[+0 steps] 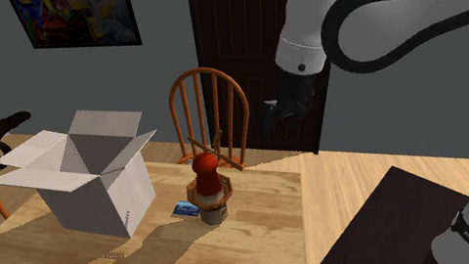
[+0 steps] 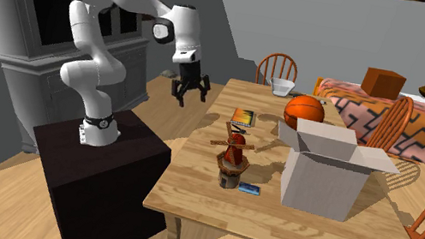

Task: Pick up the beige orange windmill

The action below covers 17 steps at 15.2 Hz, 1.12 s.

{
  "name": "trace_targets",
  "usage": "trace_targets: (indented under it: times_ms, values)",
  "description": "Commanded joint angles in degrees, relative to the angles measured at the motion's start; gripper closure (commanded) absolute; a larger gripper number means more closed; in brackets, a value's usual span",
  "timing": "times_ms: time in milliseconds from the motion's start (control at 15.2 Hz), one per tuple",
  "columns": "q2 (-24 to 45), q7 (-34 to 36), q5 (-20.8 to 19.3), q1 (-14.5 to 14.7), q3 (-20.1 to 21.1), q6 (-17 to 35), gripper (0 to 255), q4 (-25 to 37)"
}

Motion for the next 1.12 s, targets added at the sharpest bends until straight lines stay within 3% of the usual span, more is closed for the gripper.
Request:
trace_targets:
  times_ms: [0,330,594,726,858,1056]
  values:
    - [4.02,4.45,-1.59,-1.56,3.42,4.25,0,1.54]
    - [15.5,17.93,-11.4,-7.47,12.25,13.3,0,6.46]
    - [27.36,34.25,-28.16,-11.72,18.1,17.2,0,12.57]
    - [33.96,43.24,-38.32,-10.83,18.09,17.17,0,16.6]
    - [39.85,50.56,-46.59,-7.4,15.59,16.35,0,21.07]
    - [41.73,52.84,-49.26,-5.75,13.93,17.18,0,21.47]
